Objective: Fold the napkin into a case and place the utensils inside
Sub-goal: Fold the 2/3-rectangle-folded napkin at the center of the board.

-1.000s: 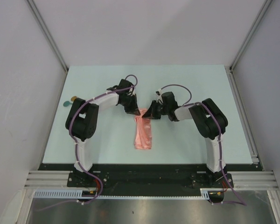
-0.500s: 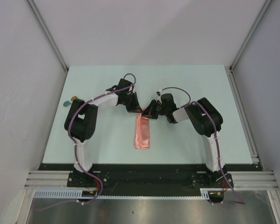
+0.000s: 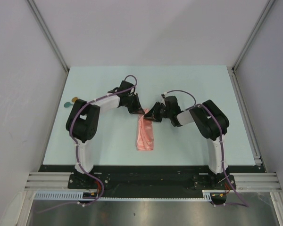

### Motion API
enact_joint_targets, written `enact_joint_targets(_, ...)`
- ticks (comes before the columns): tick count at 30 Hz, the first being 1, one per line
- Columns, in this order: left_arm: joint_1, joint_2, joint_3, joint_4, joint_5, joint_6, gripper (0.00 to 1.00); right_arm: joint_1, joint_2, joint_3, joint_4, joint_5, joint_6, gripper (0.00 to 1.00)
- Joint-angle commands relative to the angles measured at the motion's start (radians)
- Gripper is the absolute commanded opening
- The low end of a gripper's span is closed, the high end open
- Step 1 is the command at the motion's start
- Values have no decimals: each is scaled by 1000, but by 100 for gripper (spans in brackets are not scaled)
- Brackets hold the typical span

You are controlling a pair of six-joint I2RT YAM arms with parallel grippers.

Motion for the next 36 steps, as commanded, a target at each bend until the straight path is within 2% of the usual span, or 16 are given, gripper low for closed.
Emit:
enact_joint_targets(1,-6,23,-2,23,-11,-6,0,8,-109,5,-200,11,-142,24)
enact_joint_targets(5,-6,37,12,3,-14,6,0,7,-155,-5,-282,0,-179,27)
enact_joint_targets(11,-6,40,10,17,-18,14,0,28,-255,-39,-425,75,-320,28)
enact_joint_targets(18,-7,61,22,32,-43,16,0,80,-276,-42,-483,135,-416,26)
enact_joint_targets(21,-7,57,21,31,-51,20,6,90,-275,-38,-496,132,-420,26)
enact_joint_targets(28,-4,-26,18,3,-52,39,35,100,-282,-52,-508,137,-433,25)
enact_joint_targets(31,2,-69,12,-8,-38,46,43,102,-270,-55,-494,126,-427,24)
enact_joint_targets(36,21,-142,-5,-25,-2,69,48,102,-256,-55,-476,117,-420,24)
